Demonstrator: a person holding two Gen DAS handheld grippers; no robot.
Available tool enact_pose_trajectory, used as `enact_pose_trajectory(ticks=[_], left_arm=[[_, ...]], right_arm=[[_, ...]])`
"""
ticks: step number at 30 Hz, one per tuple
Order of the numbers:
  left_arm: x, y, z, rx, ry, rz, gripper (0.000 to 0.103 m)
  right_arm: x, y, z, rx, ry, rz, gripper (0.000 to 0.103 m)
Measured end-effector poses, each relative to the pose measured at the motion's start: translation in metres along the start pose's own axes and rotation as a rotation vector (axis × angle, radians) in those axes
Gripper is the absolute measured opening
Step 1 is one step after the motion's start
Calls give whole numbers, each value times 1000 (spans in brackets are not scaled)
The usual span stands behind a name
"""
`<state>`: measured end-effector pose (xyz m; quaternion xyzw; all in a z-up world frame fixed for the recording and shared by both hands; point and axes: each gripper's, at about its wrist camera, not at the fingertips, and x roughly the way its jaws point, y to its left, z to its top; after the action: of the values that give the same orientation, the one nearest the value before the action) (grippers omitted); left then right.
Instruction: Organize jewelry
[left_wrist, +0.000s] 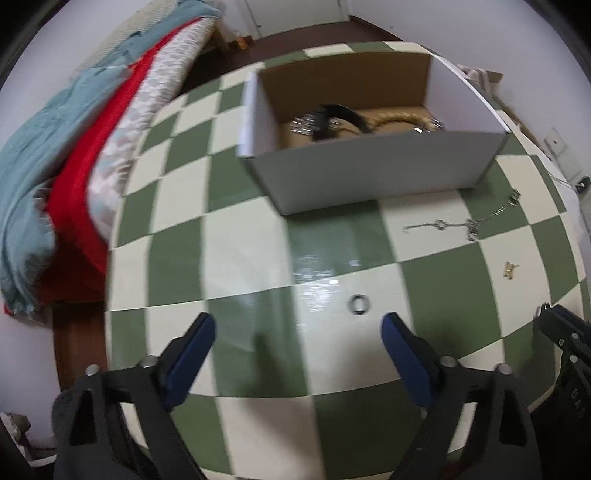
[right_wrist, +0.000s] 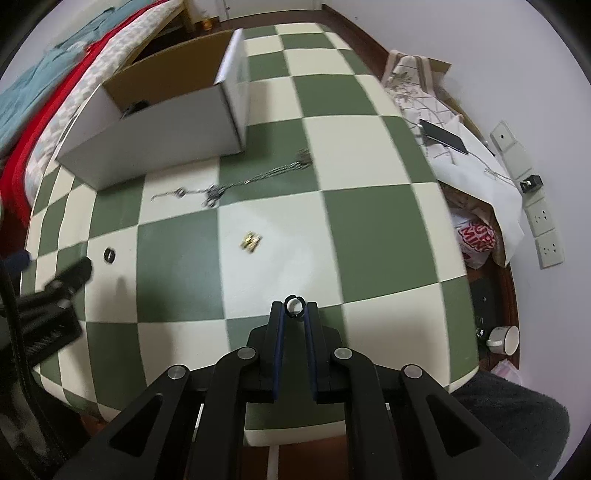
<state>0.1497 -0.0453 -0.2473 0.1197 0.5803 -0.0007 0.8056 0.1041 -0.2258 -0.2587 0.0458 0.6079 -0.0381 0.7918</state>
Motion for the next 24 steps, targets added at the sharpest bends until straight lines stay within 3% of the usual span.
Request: enact_pose_trajectory(ticks=[2, 4, 9, 16, 24], left_arm=[[7, -8, 2, 13, 17, -21, 71], [14, -15, 3, 23, 44, -46, 44], [13, -21, 5, 21, 37, -94, 11], [11, -24, 4, 19, 22, -93, 2], [5, -12, 6, -11, 2, -107, 2]], right_arm=[[-1, -6, 3, 10, -2, -3, 11], [0, -12, 5, 22, -1, -1, 11], [1, -22, 8, 39, -2, 0, 11], [-1, -23, 11, 47, -10, 3, 11], [-8, -21, 14, 47, -30, 14, 11]])
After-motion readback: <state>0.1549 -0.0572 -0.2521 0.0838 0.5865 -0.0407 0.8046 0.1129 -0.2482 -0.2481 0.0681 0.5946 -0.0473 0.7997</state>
